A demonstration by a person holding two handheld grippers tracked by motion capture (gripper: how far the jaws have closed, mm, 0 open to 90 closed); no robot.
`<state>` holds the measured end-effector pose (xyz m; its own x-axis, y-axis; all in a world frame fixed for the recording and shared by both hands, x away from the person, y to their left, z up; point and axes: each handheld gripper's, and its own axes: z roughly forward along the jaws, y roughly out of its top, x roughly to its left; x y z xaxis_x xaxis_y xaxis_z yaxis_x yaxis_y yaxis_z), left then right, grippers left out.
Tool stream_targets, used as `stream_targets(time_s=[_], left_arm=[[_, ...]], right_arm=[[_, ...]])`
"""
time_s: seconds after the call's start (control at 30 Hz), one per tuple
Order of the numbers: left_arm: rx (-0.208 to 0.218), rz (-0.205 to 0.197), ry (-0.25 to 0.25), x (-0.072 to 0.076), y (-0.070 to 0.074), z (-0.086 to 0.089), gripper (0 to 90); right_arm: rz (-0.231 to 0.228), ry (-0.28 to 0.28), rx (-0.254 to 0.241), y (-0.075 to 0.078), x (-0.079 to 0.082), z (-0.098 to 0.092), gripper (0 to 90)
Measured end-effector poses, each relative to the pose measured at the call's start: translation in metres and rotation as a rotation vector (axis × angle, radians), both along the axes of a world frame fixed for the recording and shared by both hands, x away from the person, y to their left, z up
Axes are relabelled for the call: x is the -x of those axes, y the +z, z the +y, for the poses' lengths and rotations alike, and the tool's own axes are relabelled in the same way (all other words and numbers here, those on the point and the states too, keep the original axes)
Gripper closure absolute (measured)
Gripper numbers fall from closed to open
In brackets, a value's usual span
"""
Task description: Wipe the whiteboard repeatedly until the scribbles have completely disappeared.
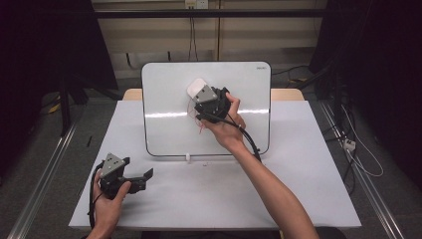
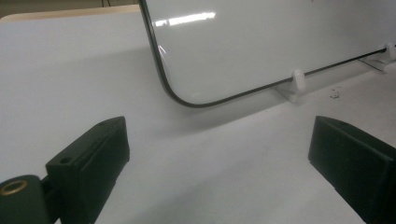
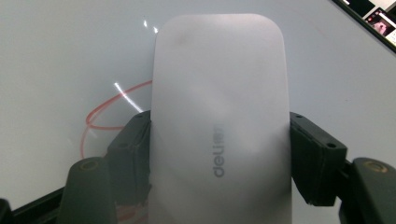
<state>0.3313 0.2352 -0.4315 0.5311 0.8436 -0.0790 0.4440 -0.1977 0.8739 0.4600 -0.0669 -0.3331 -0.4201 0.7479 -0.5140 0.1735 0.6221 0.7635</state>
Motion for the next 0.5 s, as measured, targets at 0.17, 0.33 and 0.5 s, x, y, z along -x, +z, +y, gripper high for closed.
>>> stream_targets(time_s=[0.17, 0.33, 0.5], left_arm=[[0.005, 0.000, 0.001, 0.0003, 0.0004, -0.0002, 5.2], [0.001, 0.000, 0.001, 0.0007, 0.0001, -0.0004, 5.2], [0.003, -0.001, 0.000, 0.0004, 0.0002, -0.0004, 5.2]], right_arm=[[0.001, 0.009, 0.010, -0.0024, 0.0024, 0.0021, 31.6], [-0.004, 0.025, 0.024, -0.0064, 0.0056, 0.0045, 31.6], [-0.001, 0.033, 0.030, -0.0101, 0.0084, 0.0072, 31.6]])
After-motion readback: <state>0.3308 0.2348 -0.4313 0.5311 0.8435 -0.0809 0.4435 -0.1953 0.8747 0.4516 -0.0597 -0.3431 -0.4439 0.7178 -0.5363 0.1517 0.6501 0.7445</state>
